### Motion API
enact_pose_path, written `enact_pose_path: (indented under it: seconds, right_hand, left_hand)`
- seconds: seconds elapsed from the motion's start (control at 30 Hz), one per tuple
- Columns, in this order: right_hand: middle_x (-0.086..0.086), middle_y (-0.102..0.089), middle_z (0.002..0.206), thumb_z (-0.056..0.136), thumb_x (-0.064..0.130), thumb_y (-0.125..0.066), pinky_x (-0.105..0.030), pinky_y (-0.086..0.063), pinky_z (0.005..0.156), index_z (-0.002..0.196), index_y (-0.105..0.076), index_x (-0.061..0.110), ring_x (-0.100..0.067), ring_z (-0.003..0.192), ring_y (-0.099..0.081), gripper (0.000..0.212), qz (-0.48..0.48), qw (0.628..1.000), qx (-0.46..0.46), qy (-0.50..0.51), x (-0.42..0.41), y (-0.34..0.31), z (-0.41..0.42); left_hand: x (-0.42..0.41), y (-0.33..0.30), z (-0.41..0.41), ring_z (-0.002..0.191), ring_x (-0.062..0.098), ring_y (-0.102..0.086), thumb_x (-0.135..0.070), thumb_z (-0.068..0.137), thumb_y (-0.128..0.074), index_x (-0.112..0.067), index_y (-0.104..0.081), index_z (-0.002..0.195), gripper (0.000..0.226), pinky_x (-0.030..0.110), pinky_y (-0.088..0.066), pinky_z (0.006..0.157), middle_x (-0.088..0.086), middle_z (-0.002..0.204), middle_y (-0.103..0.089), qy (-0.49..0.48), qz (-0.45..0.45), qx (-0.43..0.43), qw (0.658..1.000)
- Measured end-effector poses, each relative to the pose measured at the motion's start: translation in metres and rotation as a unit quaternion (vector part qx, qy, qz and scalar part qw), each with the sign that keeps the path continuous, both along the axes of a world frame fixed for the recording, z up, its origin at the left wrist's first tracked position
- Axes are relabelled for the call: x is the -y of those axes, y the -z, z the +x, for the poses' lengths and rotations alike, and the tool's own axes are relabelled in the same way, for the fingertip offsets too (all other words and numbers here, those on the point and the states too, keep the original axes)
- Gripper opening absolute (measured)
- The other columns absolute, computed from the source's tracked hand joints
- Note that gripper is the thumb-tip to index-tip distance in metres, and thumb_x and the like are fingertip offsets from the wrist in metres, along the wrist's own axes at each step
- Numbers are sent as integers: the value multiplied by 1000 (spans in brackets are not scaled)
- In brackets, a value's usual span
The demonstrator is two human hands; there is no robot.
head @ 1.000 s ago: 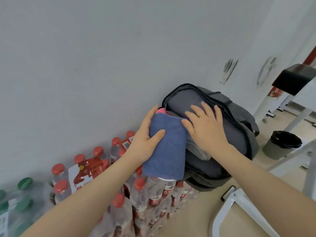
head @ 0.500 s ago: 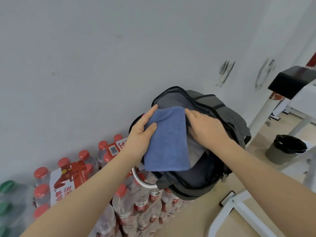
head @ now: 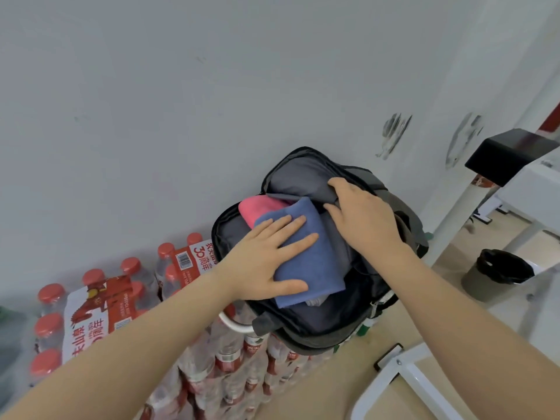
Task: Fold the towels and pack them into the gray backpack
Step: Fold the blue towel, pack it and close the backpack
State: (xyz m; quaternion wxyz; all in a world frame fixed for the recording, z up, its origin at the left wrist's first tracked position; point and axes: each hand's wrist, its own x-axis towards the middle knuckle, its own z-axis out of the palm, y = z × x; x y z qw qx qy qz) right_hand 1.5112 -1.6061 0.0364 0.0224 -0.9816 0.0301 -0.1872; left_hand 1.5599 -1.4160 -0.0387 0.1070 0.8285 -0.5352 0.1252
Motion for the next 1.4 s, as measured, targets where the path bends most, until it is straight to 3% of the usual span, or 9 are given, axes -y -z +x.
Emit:
enact_pose_path:
  seconds: [0.23,0.37,0.5,0.63,0.83,1.03,1.13,1.27,1.4]
  right_hand:
    - [-11,-57,123,98,26,-40,-31,-32,61,133,-39,9,-31,99,-59,39,-53,998,24,15,-1,-8,-1]
    - [-7,-54,127,97,28,-41,-34,-41,67,134,-38,13,-27,108,-56,40,-43,999,15,19,-2,-5,-4]
    - [-14,-55,129,91,30,-53,-38,-47,85,131,-46,4,-32,115,-55,48,-4,1000,-11,3,-6,10,-5]
    - [-23,-62,119,85,47,-39,-45,-52,85,121,-56,-5,-35,107,-63,65,-27,999,-44,-10,-16,34,-16]
    - [-12,-64,117,86,22,-47,-40,-39,97,106,-65,7,-29,116,-54,31,-70,985,157,-1,-10,32,-30]
    - [-7,-34,149,77,56,-62,-44,-33,108,147,-18,15,-27,135,-36,92,228,959,-35,167,20,18,-41]
    - [-5,-42,143,62,73,-61,-43,-43,100,143,-30,15,-25,127,-45,104,287,932,-132,177,28,22,-33]
    - [-3,-55,116,67,62,-64,-44,-47,89,110,-56,18,-22,106,-54,62,247,954,-135,104,28,25,-24]
    - [5,-48,98,86,26,-60,-45,-37,98,81,-46,23,-20,103,-51,15,145,979,-145,-15,12,15,-28]
  left_hand:
    - [46,0,-4,134,39,-33,-76,71,-19,-29,-37,140,86,49,-21,111,19,149,-29,-125,67,-34,989]
    - [71,15,-4,119,41,-52,-72,74,-27,-22,-52,130,79,53,-39,99,23,136,-48,-155,57,-47,985]
    - [54,10,-4,138,36,-28,-67,79,-24,-19,-35,142,80,45,-18,113,20,149,-28,-116,-1,-101,988]
    - [9,6,3,107,32,-57,-39,84,-45,-3,-59,113,48,44,-51,87,16,117,-60,-89,-125,-22,988]
    - [10,-1,18,139,29,-26,-49,93,-30,-22,-22,143,58,41,-18,111,9,152,-27,-12,-71,46,996]
    - [34,1,17,137,27,-27,-57,93,-17,-25,-32,142,60,35,-9,112,7,148,-36,-3,-78,8,997]
    - [31,7,21,130,29,-41,-55,95,-16,-24,-45,135,58,41,-27,109,7,139,-48,-6,-61,18,998]
    - [29,6,17,118,35,-53,-50,96,-19,-18,-61,121,59,46,-41,98,12,127,-58,-16,-67,-16,998]
    - [24,-18,6,102,31,-62,-34,93,-37,-8,-68,109,43,41,-52,86,15,116,-63,-11,-150,-61,987]
